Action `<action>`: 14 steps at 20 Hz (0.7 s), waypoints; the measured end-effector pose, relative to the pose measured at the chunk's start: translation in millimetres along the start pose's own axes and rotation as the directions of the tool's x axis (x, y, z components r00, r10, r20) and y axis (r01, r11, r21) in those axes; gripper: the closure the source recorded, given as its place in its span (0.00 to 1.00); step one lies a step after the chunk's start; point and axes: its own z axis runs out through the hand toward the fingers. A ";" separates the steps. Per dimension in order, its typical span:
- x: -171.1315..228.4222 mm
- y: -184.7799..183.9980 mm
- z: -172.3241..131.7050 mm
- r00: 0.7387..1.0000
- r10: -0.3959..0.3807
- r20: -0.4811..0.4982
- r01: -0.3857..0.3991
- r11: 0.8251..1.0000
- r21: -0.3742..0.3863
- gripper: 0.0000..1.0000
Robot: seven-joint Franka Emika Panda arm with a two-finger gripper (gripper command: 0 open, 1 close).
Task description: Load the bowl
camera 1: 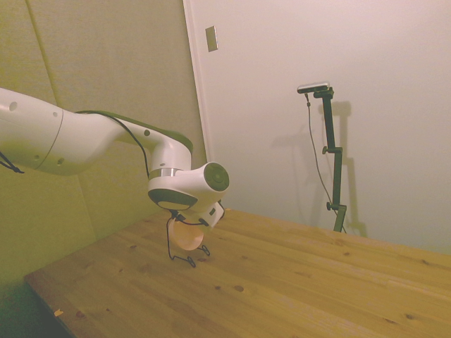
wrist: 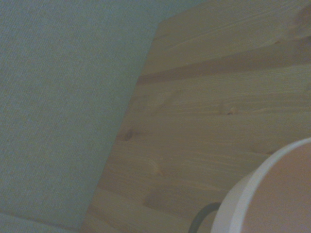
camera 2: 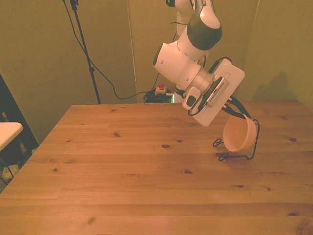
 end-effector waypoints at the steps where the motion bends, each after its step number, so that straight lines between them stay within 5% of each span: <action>1: 0.2 0.7 1.3 1.000 -0.001 0.001 0.001 1.000 0.002 1.00; 12: 1.6 15.8 11.3 1.000 0.006 0.016 -0.006 1.000 0.003 1.00; 13: 1.8 16.7 11.9 1.000 0.007 0.017 -0.007 1.000 0.002 0.00; 14: 2.0 17.5 12.4 1.000 0.009 0.018 -0.009 1.000 0.001 0.00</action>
